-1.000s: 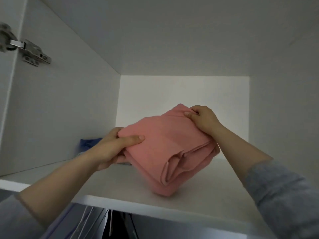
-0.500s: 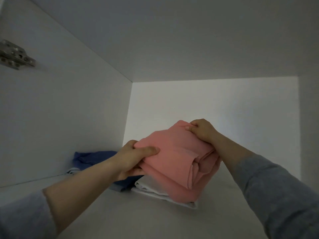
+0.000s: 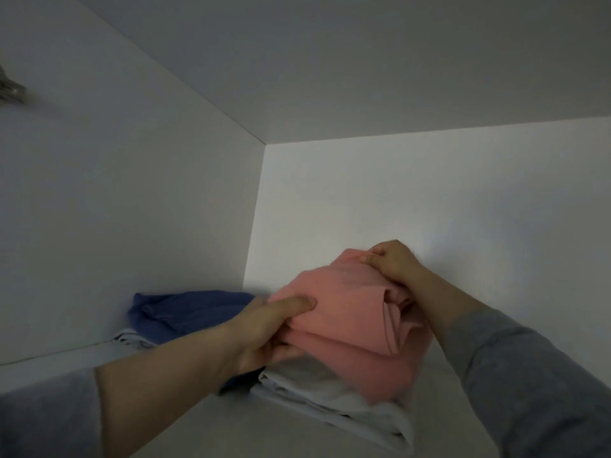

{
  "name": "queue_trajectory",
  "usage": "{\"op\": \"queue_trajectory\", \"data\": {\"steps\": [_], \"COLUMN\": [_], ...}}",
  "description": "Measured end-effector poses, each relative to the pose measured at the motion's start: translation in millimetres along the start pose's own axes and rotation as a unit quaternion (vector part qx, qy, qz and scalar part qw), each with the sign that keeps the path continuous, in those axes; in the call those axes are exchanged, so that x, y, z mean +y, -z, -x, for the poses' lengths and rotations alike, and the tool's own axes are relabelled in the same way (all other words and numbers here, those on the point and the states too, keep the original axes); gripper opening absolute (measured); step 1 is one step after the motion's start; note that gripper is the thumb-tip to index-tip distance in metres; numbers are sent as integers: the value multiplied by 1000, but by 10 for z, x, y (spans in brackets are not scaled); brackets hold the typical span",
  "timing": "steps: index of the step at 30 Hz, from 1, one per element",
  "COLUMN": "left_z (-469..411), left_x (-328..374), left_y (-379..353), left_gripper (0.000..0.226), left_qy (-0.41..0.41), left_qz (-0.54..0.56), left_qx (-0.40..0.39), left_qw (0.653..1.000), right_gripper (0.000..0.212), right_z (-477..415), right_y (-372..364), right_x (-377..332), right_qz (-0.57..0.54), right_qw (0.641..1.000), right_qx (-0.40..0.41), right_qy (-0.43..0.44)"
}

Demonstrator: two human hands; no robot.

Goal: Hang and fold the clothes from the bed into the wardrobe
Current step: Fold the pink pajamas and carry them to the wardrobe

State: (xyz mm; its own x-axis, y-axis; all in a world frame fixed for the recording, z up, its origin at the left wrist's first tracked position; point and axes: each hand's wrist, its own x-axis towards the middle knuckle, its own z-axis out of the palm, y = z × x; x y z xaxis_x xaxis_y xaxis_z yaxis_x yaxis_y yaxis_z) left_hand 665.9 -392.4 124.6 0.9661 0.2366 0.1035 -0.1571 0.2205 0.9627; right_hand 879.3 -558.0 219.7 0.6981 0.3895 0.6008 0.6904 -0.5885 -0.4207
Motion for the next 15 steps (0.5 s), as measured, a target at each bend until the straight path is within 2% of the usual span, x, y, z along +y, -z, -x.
{"op": "queue_trajectory", "data": {"steps": [4,6,9,12,15], "left_z": [-83,-92,-90,-74,-79], "left_x": [-258,-267,-269,-278,-285], "left_y": [3,13,26,43,62], "left_gripper": [48,46,50,48,48], "left_qy": [43,41,27,17,5], "left_qz": [0,-3,-19,-42,-49], "left_qx": [22,23,23,7,1], "left_qw": [999,999,999,999,999], "right_gripper": [29,27,37,46,35], "right_z": [165,283,514,786,952], "right_y": [-352,-390,-176,-16,-9], "right_x": [342,470,584,626,625], "right_qz": [62,96,122,-5,-133], "right_qw": [984,977,958,936,916], "right_qx": [-156,-175,-199,-219,-195], "right_qy": [-53,-79,-169,-276,-325]}}
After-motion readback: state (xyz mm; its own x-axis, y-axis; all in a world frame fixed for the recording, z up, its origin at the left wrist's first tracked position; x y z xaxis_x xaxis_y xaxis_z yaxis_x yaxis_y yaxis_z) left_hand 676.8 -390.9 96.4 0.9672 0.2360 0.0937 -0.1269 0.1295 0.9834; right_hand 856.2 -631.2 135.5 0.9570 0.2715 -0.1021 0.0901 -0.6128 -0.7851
